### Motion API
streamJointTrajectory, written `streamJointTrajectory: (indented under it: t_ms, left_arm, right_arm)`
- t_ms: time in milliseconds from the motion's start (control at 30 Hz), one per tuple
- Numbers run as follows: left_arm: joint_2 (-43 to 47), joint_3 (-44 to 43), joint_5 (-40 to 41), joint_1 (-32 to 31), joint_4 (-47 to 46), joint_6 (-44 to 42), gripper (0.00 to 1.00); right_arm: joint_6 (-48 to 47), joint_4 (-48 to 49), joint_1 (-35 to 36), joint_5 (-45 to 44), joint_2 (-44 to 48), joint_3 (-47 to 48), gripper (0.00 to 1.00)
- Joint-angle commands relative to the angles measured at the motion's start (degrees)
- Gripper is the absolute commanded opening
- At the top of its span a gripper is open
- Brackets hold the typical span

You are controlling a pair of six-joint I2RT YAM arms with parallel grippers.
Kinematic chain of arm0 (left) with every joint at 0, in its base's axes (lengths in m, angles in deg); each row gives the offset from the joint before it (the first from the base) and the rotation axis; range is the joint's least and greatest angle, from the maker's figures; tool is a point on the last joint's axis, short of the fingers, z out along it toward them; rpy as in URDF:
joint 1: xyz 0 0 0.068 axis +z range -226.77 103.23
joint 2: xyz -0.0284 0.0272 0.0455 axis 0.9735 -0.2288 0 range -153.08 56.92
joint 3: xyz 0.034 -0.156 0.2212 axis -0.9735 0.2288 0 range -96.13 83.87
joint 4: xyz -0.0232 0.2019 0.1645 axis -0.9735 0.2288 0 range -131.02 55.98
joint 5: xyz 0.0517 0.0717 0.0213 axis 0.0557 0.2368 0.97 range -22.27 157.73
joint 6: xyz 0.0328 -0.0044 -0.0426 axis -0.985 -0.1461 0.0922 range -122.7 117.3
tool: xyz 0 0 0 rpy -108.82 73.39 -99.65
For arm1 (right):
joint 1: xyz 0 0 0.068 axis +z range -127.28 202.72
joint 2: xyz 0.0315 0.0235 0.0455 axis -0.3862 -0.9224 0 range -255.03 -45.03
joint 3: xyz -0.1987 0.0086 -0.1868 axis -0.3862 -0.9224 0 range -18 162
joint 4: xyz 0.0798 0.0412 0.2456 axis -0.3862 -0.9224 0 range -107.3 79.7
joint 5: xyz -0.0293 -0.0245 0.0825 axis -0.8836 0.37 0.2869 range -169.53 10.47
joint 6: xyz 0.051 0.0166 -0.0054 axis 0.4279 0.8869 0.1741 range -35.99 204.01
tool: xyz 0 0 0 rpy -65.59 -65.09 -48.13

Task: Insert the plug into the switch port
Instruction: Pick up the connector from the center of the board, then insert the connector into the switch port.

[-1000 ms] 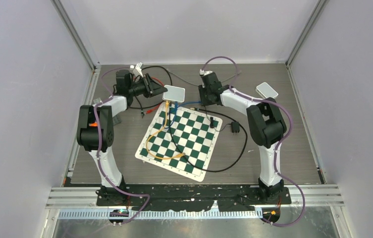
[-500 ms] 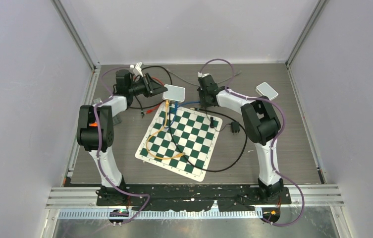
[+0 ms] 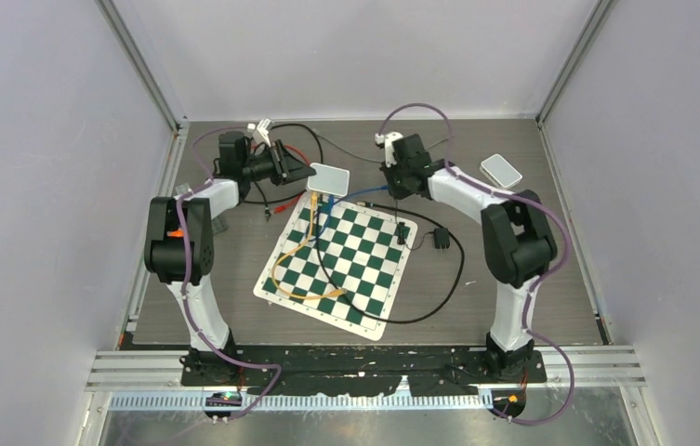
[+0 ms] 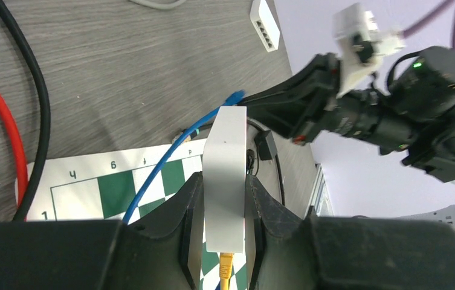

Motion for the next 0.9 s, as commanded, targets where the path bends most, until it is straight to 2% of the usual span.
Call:
streamJointTrajectory:
  t_ms: [0,200,333,433,700,867]
  left_arm:
    - [3.21,-2.69,-4.69,-0.74,1.84,-2.15,0.0]
    - [4.56,-4.94,-9.99,-2.36,9.4,-6.01,0.0]
    - [6.02,-5.85,-8.73,-2.94,16.77,-11.48,0.0]
    - [6.51,-6.11,-8.44,-3.27,17.8,-11.71,0.0]
    - [5.05,-8.0,-11.09,-5.19,18.28,-11.47,0.0]
    - [4.57,-8.53,-12.15,-5.73,21.2,-11.92,0.0]
  right_arm:
    - [-11.48,2.05,-2.94,13.01,10.8,-4.33,0.05]
    - [-22.61,-0.01,-3.9,21.89,13.67,-6.84,0.05]
    - [-26.81,-9.34,-5.16,25.91,11.11,-2.69,0.05]
    - [-28.2,-15.03,-6.13,26.49,9.51,-0.33,0.05]
    - [-31.2,-5.65,-4.67,39.72,16.9,-7.31,0.05]
    - [-32.76,-3.05,-1.97,43.39,17.43,-8.91,0.05]
